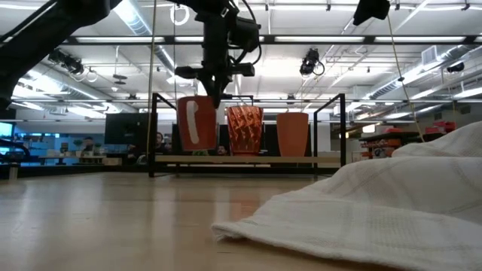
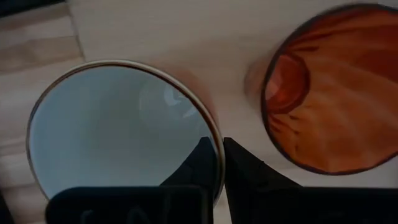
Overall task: Stack small to large cups/mugs on shelf
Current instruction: Put the orange mug on the shelf
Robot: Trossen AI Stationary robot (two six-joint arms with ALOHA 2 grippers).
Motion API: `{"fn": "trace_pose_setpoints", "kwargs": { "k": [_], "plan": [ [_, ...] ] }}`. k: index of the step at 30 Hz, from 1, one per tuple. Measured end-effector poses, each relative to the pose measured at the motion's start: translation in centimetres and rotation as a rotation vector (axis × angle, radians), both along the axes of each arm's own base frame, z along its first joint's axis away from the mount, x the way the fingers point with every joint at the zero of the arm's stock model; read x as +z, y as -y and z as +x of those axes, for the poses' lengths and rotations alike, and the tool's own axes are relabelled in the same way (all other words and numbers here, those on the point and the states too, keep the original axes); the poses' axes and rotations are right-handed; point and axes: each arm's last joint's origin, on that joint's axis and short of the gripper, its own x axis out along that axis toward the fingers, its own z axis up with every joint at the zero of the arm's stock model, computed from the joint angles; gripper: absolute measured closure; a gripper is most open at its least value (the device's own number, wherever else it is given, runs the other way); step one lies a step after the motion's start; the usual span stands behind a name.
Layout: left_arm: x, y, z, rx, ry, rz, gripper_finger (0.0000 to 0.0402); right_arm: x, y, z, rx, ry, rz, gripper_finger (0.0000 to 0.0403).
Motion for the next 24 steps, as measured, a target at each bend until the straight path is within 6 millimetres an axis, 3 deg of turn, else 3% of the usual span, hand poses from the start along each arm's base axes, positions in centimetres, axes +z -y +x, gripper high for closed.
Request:
{"fn": "trace_pose_setpoints", "kwargs": {
  "k": [24],
  "plan": [
    [-1.7, -1.6, 0.2, 0.051, -0.019, -0.026, 0.0379, 0.0, 0.0, 0.0, 0.006, 0.004, -0.006, 0.0312]
  ]
}}
